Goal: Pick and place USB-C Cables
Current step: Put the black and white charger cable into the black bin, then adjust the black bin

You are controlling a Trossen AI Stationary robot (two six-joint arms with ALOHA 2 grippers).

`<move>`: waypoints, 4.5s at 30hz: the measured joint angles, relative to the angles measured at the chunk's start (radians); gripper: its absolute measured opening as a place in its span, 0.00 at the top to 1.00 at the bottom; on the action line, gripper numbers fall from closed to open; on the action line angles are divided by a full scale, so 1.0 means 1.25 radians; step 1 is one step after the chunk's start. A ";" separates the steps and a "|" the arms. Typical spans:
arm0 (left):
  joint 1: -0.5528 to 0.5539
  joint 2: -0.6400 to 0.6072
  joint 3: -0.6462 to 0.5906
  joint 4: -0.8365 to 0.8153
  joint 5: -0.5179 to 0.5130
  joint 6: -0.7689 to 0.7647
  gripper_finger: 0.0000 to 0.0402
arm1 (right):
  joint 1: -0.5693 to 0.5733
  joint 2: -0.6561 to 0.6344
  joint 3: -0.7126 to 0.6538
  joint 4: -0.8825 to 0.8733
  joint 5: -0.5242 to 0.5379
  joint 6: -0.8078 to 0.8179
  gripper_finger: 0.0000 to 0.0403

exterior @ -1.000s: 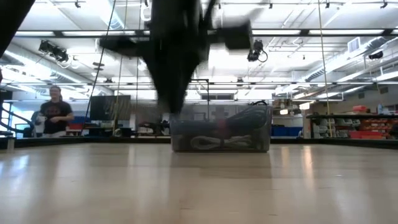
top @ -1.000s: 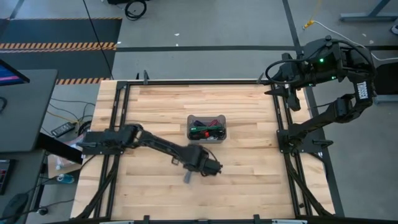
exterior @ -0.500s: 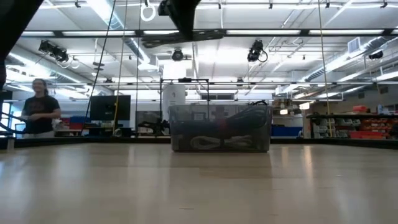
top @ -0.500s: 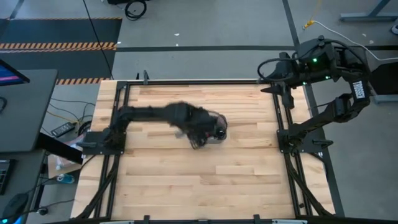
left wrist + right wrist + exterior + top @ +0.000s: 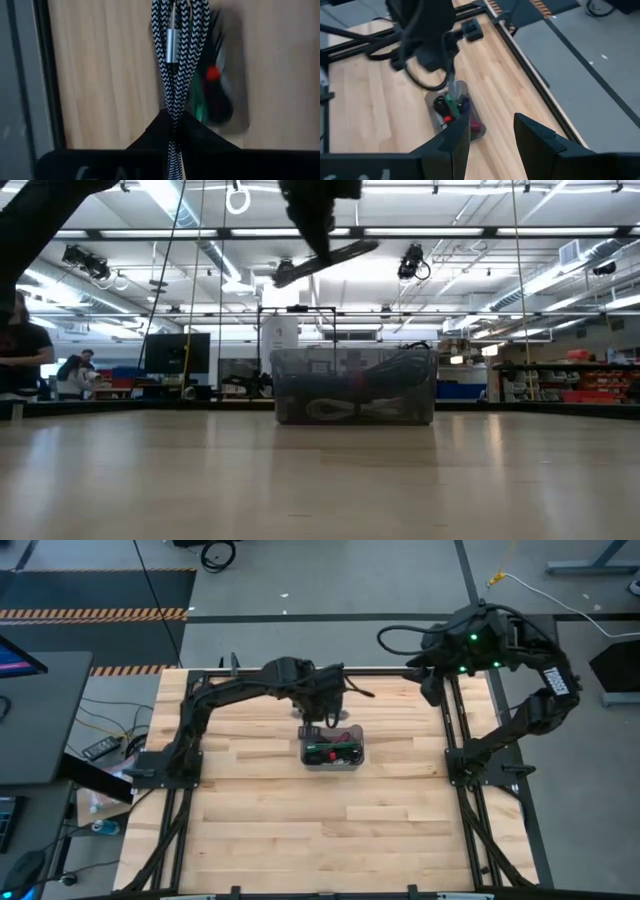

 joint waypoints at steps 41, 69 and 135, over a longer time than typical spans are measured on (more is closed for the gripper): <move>0.005 0.079 -0.361 0.414 0.187 -0.043 0.88 | -0.102 -0.032 0.000 0.022 0.013 -0.027 0.61; -0.046 -0.051 -0.014 0.127 0.111 -0.144 0.53 | -0.102 -0.040 0.001 0.042 0.002 -0.116 0.61; -0.643 -0.398 -0.019 -0.124 -0.687 -0.650 0.53 | -0.058 -0.530 -0.315 0.428 -0.256 -0.123 0.61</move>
